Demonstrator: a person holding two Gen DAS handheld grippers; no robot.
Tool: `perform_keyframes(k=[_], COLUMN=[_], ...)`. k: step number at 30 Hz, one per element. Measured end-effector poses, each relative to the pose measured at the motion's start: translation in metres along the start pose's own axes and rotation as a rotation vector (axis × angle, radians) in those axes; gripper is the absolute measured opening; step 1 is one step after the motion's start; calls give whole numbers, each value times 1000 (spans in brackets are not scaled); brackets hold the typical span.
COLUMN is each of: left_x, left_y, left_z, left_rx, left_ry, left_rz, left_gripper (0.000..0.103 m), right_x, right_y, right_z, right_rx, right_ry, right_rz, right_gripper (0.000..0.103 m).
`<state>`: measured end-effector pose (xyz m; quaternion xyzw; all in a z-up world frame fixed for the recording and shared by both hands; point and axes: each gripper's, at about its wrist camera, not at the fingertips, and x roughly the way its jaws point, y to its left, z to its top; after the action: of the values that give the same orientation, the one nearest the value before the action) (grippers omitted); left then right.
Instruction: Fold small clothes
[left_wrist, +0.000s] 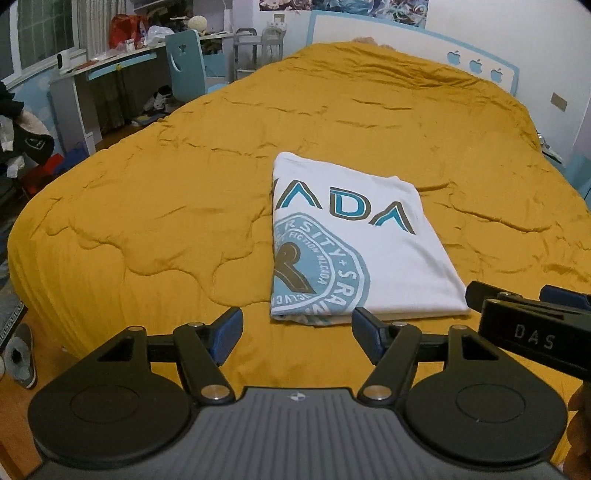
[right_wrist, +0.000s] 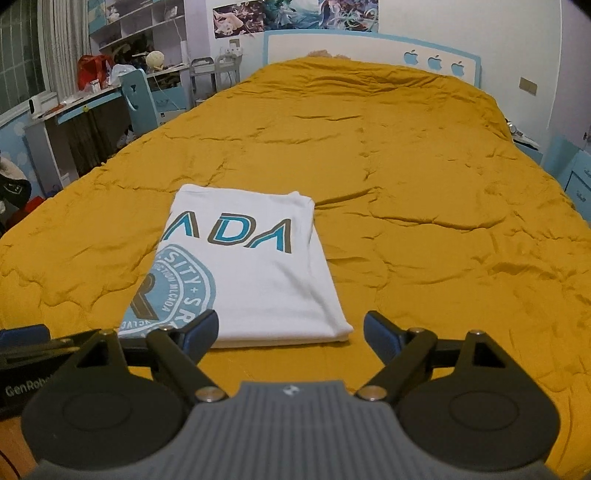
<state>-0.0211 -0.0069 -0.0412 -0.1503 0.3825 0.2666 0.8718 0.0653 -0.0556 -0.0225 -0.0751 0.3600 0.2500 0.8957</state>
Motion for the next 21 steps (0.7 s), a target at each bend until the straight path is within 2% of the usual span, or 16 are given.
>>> perform_keyframes(k=[21], left_x=[6], left_y=[-1], left_z=[-1], left_rx=[-7], left_ry=[25], left_rz=[14], left_gripper=[79], right_x=[4], right_y=[11], right_z=[-4], right_rx=[-34], right_ry=[28], right_rz=[-17], right_gripper=[82])
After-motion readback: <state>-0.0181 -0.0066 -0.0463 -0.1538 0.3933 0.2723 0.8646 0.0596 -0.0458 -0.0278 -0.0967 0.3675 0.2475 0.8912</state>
